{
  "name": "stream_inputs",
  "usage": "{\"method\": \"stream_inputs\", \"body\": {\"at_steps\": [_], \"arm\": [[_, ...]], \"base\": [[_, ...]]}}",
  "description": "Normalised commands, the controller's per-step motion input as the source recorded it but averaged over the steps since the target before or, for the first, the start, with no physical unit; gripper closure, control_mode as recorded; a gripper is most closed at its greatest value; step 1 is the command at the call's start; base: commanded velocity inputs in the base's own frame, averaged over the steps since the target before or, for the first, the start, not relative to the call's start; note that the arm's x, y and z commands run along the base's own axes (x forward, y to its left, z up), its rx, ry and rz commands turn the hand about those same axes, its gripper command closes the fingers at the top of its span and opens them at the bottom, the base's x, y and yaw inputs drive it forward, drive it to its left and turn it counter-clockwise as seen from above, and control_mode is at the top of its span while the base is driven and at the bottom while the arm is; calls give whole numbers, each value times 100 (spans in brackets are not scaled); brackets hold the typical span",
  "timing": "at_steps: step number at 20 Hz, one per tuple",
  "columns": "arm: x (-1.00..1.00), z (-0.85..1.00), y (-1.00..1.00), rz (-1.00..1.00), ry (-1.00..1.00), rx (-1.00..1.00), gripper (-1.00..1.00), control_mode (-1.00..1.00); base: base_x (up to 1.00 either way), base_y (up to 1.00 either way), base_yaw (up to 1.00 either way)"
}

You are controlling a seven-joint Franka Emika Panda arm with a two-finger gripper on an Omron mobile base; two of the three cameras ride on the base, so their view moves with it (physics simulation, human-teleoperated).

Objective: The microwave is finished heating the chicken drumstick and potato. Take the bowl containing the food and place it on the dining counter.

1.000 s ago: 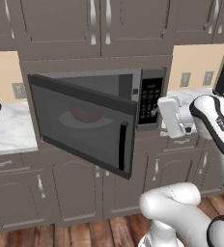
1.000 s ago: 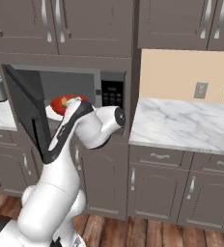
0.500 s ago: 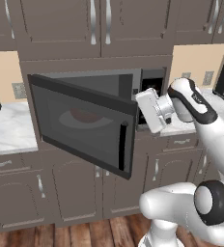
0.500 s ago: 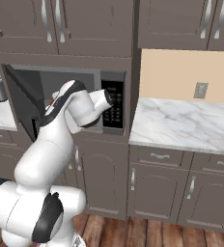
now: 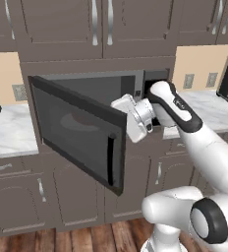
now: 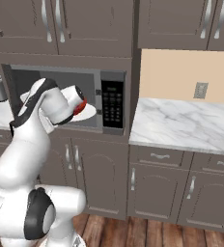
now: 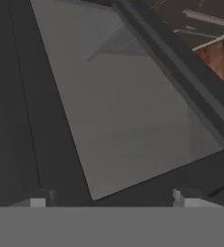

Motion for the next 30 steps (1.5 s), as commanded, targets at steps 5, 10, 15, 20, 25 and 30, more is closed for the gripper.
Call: {"method": "stream_inputs", "body": {"at_steps": [5, 10, 15, 20, 25, 30], "arm": [[-36, -5, 100, 3, 0, 0, -100, -100], [0, -6, 100, -6, 0, 0, -100, -100], [0, 0, 100, -20, 0, 0, -100, -100], [0, 0, 44, -5, 2, -2, -100, -100], [0, 0, -80, -15, -6, 0, -100, -100], [4, 0, -100, -25, -12, 0, -100, -100]], "base": [[0, 0, 0], [0, 0, 0], [0, 0, 0], [0, 0, 0], [0, 0, 0], [0, 0, 0]]}}
